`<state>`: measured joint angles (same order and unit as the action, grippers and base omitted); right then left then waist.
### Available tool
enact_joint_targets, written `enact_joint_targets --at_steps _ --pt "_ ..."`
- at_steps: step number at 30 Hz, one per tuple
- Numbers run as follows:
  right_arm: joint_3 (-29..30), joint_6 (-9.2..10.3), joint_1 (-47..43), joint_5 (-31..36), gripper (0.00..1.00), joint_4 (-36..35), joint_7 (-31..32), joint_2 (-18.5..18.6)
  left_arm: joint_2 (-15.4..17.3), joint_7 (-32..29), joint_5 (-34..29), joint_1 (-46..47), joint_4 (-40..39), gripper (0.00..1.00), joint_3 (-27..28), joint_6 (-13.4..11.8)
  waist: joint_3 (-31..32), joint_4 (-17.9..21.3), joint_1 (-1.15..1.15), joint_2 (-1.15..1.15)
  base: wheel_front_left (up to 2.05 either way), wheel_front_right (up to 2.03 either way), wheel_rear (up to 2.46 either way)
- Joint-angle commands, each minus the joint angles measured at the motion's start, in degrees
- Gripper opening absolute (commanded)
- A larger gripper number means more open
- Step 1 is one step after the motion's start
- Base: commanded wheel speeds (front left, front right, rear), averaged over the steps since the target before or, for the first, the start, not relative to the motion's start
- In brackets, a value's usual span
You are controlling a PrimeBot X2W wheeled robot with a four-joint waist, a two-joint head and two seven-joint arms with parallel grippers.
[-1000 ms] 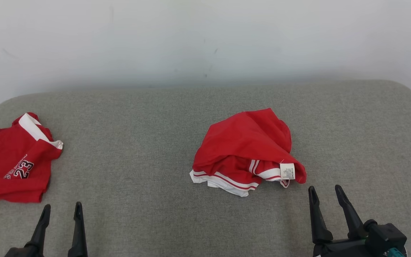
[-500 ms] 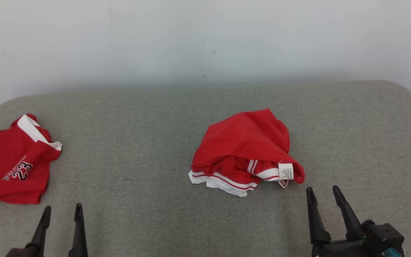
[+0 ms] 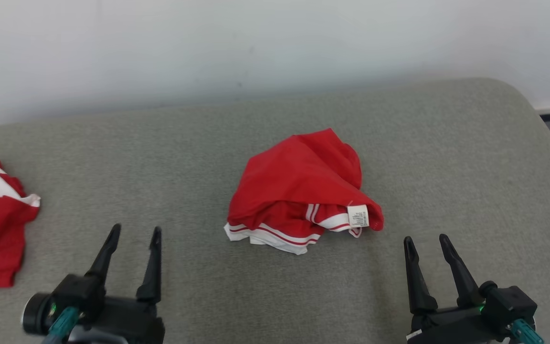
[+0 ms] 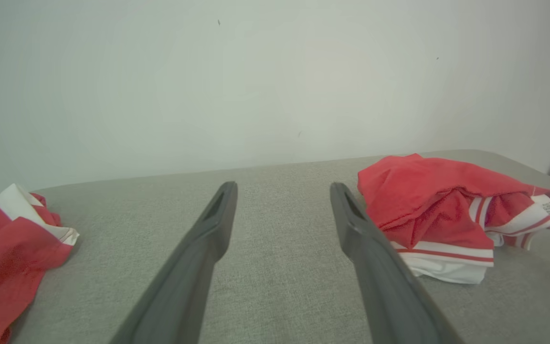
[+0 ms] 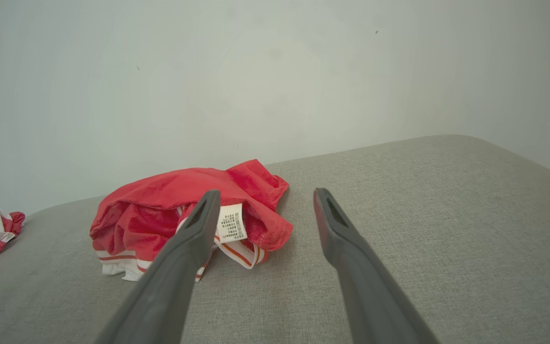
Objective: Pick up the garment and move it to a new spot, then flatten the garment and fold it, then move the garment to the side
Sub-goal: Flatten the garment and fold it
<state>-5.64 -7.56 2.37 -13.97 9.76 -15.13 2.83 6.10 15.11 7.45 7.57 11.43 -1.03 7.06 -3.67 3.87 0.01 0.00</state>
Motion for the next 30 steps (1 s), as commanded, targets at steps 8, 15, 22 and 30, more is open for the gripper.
enact_joint_targets --at_steps 8,15,22,30 --pt "-0.7 0.14 2.6 -1.8 1.00 -0.9 0.0 0.1 2.2 0.1 1.2 9.0 8.3 1.00 -7.6 0.3 -6.7 7.0 -0.01 0.00 0.00 0.00 0.00" --pt "-0.5 0.14 3.6 -2.3 1.00 -1.3 0.0 0.1 4.0 0.1 2.4 12.5 14.3 1.00 -12.5 0.3 -8.7 9.2 -0.01 0.00 0.00 0.00 0.00" --pt "-0.7 0.14 4.9 -2.8 1.00 -1.6 0.0 0.1 4.1 0.1 4.8 17.1 20.6 1.00 -15.8 0.4 -10.8 11.0 -0.01 0.00 0.00 0.00 0.00" --pt "0.2 0.14 4.8 -2.6 1.00 -1.9 0.0 0.1 4.7 0.1 6.0 20.5 21.0 0.00 -14.5 0.3 -11.2 10.3 -0.01 0.00 0.00 0.00 0.00"
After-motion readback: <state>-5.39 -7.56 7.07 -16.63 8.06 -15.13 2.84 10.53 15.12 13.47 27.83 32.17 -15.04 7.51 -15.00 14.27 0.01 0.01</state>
